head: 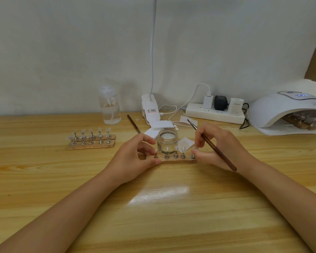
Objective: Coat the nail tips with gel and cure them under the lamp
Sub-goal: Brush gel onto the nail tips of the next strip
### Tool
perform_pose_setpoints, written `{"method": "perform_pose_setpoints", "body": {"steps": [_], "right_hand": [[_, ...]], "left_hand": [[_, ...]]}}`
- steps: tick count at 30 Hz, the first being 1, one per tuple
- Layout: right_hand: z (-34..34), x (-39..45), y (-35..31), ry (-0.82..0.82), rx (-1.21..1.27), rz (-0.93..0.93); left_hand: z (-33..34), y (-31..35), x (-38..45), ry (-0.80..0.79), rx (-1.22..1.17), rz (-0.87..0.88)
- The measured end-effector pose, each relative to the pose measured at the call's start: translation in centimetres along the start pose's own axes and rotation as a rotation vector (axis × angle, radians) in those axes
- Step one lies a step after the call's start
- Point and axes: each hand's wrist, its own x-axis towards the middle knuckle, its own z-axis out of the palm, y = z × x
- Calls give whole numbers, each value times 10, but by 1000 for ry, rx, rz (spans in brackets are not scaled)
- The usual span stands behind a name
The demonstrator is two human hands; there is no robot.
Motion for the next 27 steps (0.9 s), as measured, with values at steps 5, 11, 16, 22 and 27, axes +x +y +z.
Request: {"method": "perform_pose_setpoints", "body": {"steps": [5, 11, 16, 22, 27], "right_hand": [[0, -1, 5, 2, 141, 74], [-1, 3, 3, 166, 250, 146], [3, 9, -15, 239, 301, 91], [20, 8, -38, 189, 249, -39], [31, 4, -43, 174, 214, -123]], "left_hand": [[0, -2, 1, -5, 0, -5], [1, -1, -1, 8, -1, -1], [3, 6, -4, 51, 51, 38], [5, 14, -9, 179, 204, 311], [7, 15, -9, 194, 229, 412]]}}
